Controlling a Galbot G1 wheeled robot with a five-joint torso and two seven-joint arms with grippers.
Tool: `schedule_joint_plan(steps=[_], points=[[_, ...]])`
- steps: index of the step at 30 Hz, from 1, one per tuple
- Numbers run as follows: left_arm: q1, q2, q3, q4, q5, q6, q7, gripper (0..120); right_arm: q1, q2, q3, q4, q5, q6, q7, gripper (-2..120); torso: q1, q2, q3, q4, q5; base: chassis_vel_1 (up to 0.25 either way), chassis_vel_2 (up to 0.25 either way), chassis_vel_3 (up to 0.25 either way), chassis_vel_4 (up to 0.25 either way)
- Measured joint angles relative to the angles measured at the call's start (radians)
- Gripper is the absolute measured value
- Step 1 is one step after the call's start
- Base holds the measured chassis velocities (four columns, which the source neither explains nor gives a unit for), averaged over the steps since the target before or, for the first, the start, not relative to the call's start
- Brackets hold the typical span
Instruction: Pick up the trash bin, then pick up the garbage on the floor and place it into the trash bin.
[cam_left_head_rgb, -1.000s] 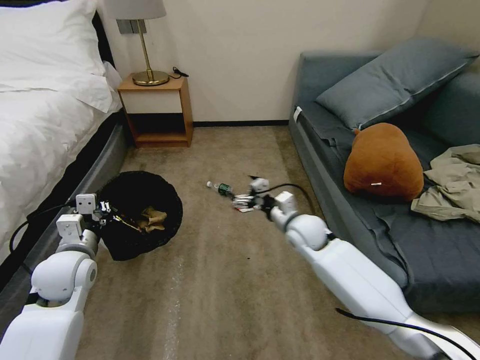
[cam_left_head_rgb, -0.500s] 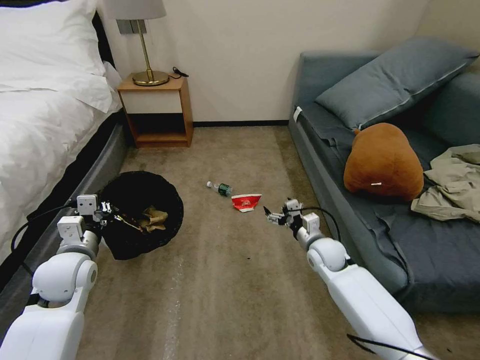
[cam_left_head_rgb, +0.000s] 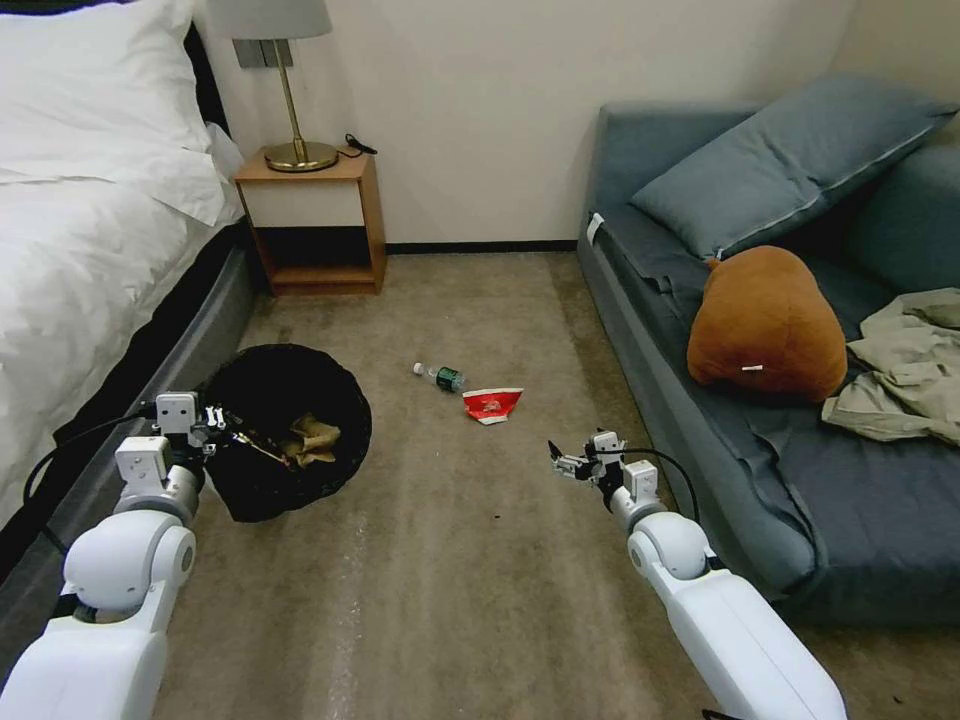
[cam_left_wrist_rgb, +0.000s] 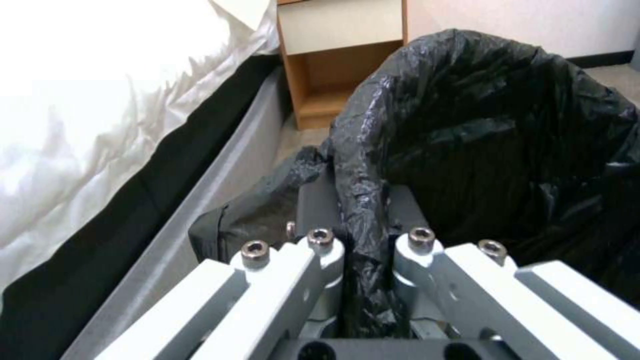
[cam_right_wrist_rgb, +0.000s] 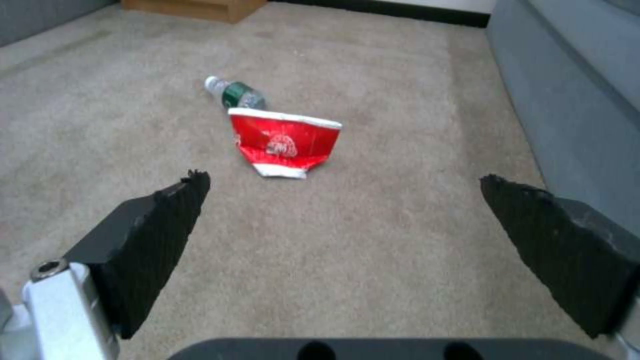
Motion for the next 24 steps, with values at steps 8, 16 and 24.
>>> schedule_joint_plan(steps=[8, 16, 24], points=[[0.02, -0.004, -0.01, -0.002, -0.002, -0.019, -0.001, 4, -0.024, 0.003, 0.015, 0.001, -0.026, 0.014, -0.011, 100, 0.0, 0.0, 0.0, 0.0, 0.0, 0.0, 0.0, 0.0, 0.0], [0.034, -0.011, -0.011, -0.006, 0.0, -0.023, -0.001, 4, -0.037, 0.004, 0.02, -0.001, -0.041, 0.026, -0.023, 100, 0.0, 0.0, 0.0, 0.0, 0.0, 0.0, 0.0, 0.0, 0.0], [0.039, -0.015, -0.011, -0.004, 0.002, -0.027, -0.002, 4, -0.038, 0.004, 0.021, -0.012, -0.049, 0.035, -0.03, 100, 0.0, 0.0, 0.0, 0.0, 0.0, -0.029, 0.044, 0.033, -0.042]])
